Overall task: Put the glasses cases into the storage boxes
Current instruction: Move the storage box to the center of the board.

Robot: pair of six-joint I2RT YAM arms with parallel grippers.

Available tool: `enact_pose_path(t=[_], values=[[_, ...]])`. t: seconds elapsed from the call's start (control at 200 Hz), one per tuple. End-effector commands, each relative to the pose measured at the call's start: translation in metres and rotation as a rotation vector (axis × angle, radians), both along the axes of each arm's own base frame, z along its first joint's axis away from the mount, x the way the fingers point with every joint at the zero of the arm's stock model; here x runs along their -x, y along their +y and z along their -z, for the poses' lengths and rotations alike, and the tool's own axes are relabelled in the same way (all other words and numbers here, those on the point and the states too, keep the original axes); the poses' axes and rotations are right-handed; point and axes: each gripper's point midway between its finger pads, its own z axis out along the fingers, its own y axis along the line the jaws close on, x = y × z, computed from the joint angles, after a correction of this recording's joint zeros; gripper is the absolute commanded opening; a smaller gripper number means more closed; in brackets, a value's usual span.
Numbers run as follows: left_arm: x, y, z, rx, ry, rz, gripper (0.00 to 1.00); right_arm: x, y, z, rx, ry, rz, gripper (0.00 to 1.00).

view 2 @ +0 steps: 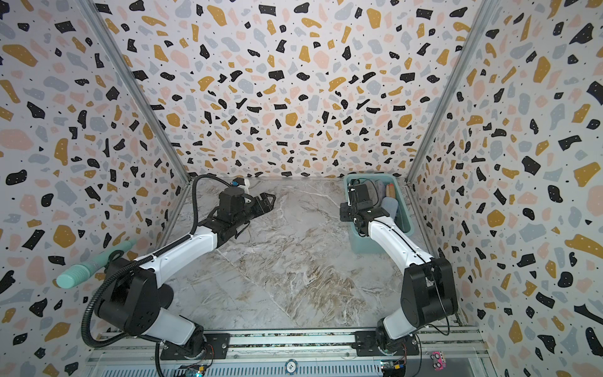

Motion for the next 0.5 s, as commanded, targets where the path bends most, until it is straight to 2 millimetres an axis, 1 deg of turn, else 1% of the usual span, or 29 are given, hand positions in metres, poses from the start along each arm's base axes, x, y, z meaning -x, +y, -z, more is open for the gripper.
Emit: enact_pose_path(t=[0.0,0.08,0.195,0.265,0.325,0.37,0.441,0.471,0.496], values=[[-0.001,0.0,-0.022,0.006,-0.048,0.005,0.91,0.009,0.008,-0.005,-0.001,0.01,-0.008,0.1],[0.0,0.002,-0.023,0.003,-0.054,-0.002,0.91,0.015,0.013,-0.022,-0.008,-0.074,0.003,0.05],[0.0,0.003,-0.028,0.003,-0.061,-0.006,0.91,0.029,0.041,-0.041,-0.095,-0.101,-0.066,0.02],[0.0,0.004,-0.03,0.003,-0.066,-0.007,0.91,0.038,0.063,-0.048,-0.115,-0.108,-0.109,0.01],[0.0,0.005,-0.03,-0.003,-0.067,-0.013,0.91,0.048,0.086,-0.052,-0.159,-0.103,-0.143,0.01],[0.0,0.008,-0.032,-0.009,-0.073,-0.023,0.91,0.058,0.104,-0.056,-0.234,-0.101,-0.152,0.0],[0.0,0.011,-0.033,-0.021,-0.08,-0.037,0.91,0.076,0.14,-0.065,-0.367,-0.119,-0.205,0.01],[-0.001,0.013,-0.034,-0.025,-0.085,-0.043,0.91,0.084,0.154,-0.067,-0.393,-0.119,-0.228,0.02],[-0.001,0.014,-0.035,-0.029,-0.086,-0.047,0.91,0.087,0.162,-0.067,-0.401,-0.115,-0.234,0.01]])
